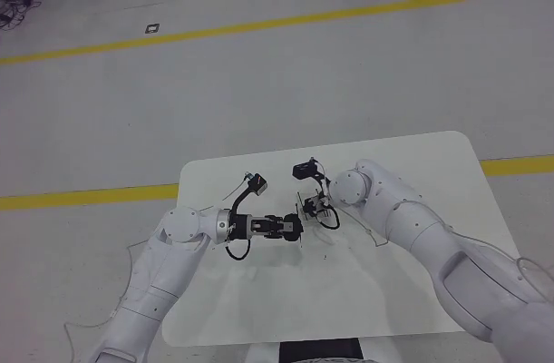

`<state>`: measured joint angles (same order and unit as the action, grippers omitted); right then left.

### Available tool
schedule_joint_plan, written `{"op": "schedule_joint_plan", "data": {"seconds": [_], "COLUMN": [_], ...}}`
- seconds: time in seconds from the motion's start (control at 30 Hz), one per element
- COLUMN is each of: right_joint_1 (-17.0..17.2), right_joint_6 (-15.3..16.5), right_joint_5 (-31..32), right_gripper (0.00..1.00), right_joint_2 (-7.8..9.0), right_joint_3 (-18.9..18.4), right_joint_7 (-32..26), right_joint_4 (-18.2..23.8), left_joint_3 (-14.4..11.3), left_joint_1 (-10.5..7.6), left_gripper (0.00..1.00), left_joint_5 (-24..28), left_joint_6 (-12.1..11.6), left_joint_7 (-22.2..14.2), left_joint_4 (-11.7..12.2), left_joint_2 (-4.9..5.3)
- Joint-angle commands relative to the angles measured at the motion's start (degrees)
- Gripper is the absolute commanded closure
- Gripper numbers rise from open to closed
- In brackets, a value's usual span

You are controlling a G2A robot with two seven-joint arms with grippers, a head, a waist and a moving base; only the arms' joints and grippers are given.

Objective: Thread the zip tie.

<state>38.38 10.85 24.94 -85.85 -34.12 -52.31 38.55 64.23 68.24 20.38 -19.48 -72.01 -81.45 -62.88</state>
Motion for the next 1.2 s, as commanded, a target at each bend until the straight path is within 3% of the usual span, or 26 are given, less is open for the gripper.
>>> {"op": "schedule_joint_plan", "data": {"seconds": [0.0,0.7,0.97,1.17], "right_joint_1": [-0.06,-0.83,-1.05,-1.28], "right_joint_6": [0.04,0.72,1.63,2.38], "right_joint_5": [0.03,0.36,0.08,-0.24], "right_gripper": [0.85,0.90,1.00,1.00], "right_joint_2": [-0.17,-1.96,-2.47,-2.71], "right_joint_3": [0.03,-0.07,-0.43,-0.97], "right_joint_7": [-0.09,-0.12,0.00,0.45], "right_joint_4": [-0.31,-3.65,-5.06,-6.04], "left_joint_3": [0.00,0.00,0.00,0.00], "left_joint_1": [0.00,0.00,0.00,0.00], "left_gripper": [1.00,1.00,1.00,1.00], "left_joint_5": [0.00,0.00,0.00,0.00], "left_joint_6": [0.00,0.00,0.00,0.00], "left_joint_7": [0.00,0.00,0.00,0.00], "left_joint_4": [0.00,0.00,0.00,0.00], "left_joint_2": [0.00,0.00,0.00,0.00]}}
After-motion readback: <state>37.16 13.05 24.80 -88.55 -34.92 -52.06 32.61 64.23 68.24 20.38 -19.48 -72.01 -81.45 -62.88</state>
